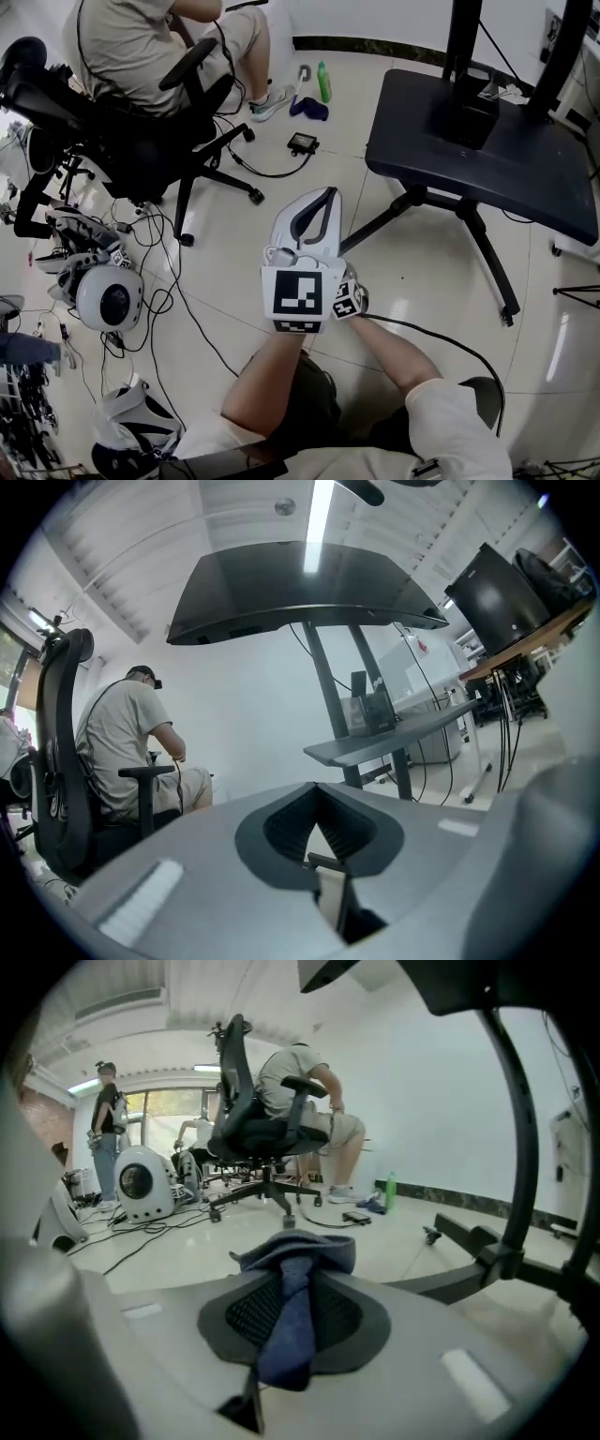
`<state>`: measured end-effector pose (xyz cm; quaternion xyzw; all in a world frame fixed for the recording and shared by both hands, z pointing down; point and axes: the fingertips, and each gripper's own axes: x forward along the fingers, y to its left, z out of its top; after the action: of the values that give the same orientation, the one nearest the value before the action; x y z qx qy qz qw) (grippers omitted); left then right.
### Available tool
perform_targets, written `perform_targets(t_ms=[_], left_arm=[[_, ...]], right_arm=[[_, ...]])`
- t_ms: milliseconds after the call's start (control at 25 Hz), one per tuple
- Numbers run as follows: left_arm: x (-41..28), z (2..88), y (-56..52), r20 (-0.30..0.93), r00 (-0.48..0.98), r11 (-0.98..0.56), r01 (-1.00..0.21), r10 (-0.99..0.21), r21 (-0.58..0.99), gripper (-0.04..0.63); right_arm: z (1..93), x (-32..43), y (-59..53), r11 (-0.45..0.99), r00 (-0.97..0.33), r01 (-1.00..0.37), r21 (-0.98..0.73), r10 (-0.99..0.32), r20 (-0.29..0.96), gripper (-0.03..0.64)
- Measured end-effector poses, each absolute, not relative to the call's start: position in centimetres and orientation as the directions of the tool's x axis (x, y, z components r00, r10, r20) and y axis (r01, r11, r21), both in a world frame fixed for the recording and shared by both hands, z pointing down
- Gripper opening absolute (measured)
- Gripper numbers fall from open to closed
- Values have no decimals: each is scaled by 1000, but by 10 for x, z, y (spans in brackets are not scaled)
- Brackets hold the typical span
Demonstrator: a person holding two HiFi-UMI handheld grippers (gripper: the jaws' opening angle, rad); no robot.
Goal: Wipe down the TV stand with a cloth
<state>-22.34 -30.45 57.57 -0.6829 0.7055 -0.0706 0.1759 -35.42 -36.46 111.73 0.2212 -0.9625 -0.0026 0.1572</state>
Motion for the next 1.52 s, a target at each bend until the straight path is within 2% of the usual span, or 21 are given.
perform_targets(t_ms=[120,320,480,600,680,760,800,880,960,1040,1080,1200,1400,1520], left_arm=[[-218,576,-306,-151,4,48,-939,-989,-341,81],[-218,567,-304,-188,-5,63,-950,-982,-307,81],[-222,551,-302,-234,12,52,-962,-972,-267,81],[-212,526,-312,-284,74,-10,-975,-956,-221,81],[-175,516,-319,-251,149,-94,-972,-957,-217,81],[-124,522,-324,-133,228,-197,-958,-965,-210,91],[-100,526,-327,-98,261,-237,-949,-960,-206,94],[-65,534,-337,-71,315,-296,-934,-946,-197,106],[-48,540,-345,-78,346,-327,-925,-935,-192,107],[-40,541,-347,-110,358,-335,-924,-927,-186,107],[-37,544,-346,-96,362,-340,-921,-927,-190,107],[-39,554,-345,-44,358,-343,-919,-933,-196,107],[-64,557,-335,-34,291,-277,-936,-956,-216,107],[-82,553,-325,-44,256,-242,-947,-966,-209,107]], right_arm=[[1096,-349,-351,891,-852,-446,88,-453,264,75],[862,-269,-345,829,-867,-471,301,-498,18,75],[689,-186,-323,785,-844,-536,310,-509,-168,75],[628,-122,-322,731,-758,-651,205,-642,-115,75],[606,-65,-323,639,-658,-752,161,-743,-124,75],[592,-3,-321,558,-576,-817,145,-800,-169,75],[596,25,-321,537,-550,-834,126,-825,-130,75],[608,69,-325,499,-506,-860,104,-861,-58,76],[614,94,-331,468,-479,-877,109,-871,-108,75],[618,104,-342,464,-478,-878,116,-855,-202,76],[627,104,-350,472,-486,-874,118,-852,-194,75],[677,88,-400,523,-533,-844,121,-843,-71,75],[666,49,-525,516,-541,-835,190,-834,-108,75],[648,37,-576,469,-501,-856,216,-856,-127,76]])
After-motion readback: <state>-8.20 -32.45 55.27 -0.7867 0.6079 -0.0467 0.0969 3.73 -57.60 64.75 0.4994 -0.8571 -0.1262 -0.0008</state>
